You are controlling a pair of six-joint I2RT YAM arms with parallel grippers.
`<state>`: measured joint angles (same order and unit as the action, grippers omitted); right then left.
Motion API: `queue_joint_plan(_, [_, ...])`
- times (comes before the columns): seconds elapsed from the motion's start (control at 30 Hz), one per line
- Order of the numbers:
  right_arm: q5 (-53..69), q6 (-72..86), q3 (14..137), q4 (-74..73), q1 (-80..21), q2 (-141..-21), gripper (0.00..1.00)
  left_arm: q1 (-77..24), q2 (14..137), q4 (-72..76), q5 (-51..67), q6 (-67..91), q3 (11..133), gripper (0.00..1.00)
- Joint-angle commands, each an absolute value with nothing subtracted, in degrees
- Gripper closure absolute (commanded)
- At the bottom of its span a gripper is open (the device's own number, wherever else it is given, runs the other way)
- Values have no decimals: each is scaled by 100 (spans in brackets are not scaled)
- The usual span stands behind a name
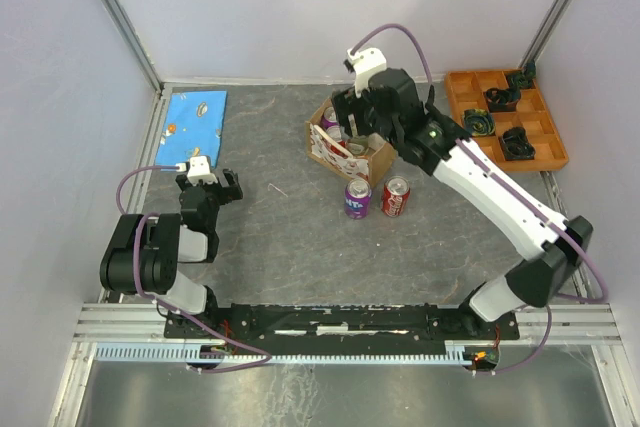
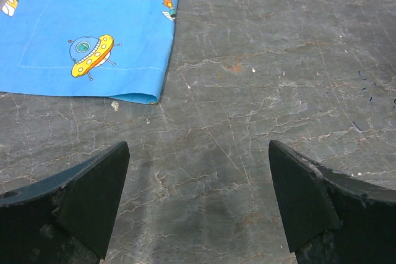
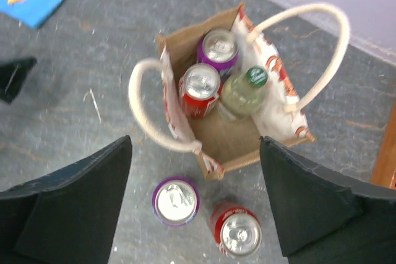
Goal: Take the beverage out of the canvas bag
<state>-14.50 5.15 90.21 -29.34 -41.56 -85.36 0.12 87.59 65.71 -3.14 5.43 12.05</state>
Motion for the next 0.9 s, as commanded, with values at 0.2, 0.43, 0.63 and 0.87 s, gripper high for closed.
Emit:
queue_joint_plan(0.2, [-2232, 688, 11242, -3409, -3704, -10613, 29, -21, 8700, 6772, -454, 174, 1328, 1])
queue_joint_plan(0.43, [-1889, 862, 11520, -3500, -3584, -11223, 34, -26, 8699, 6769, -451, 174, 1327, 1])
queue_joint_plan(0.63, [-1319, 949, 11380, -3497, -3573, -11541, 31, -27, 8701, 6773, -449, 173, 1325, 1])
queue_joint_plan(0.87, [-831, 937, 11483, -3492, -3573, -12009, 25, -20, 8701, 6770, -448, 170, 1328, 1])
